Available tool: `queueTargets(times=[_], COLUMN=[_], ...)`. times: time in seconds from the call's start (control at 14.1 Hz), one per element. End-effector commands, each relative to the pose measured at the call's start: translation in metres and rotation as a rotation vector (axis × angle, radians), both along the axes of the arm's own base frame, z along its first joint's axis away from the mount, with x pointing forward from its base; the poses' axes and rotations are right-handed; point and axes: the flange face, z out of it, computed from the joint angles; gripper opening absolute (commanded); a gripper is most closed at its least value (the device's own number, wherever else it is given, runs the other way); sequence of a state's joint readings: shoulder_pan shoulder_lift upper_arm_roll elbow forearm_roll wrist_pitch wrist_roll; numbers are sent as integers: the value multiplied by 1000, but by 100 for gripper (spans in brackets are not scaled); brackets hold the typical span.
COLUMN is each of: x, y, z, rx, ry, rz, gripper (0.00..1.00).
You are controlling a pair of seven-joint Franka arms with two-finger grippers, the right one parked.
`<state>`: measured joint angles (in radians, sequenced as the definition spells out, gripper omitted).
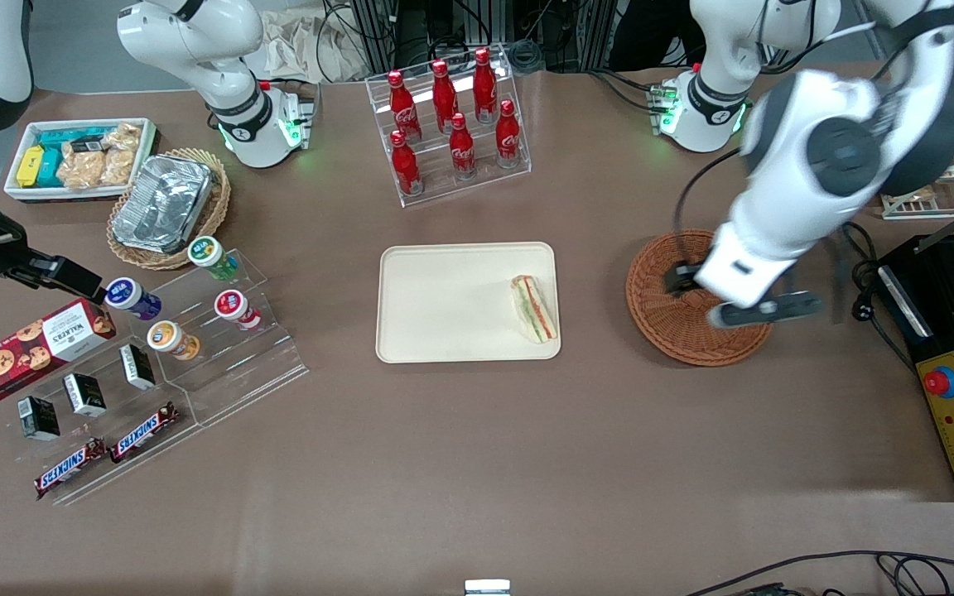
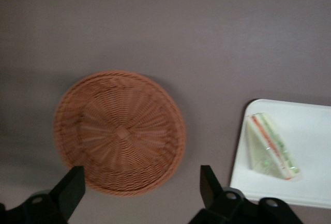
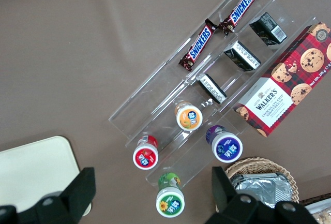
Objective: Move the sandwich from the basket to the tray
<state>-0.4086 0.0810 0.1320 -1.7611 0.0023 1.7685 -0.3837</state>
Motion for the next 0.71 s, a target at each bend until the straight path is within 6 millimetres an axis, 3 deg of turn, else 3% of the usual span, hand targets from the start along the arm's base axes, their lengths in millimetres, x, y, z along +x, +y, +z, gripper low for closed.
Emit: queueTargets(times=[0.0,0.21,0.28,0.42,0.64], x=[-2,-6,-8,-13,-18], y=[50,110,122,141,153], z=[15,36,39,50,64], rx=[9,-29,-56,-113,-110], ry=[8,11,17,7,-17], rz=[-81,-134,-152,-178,-212], gripper=[98,98,98,98,98])
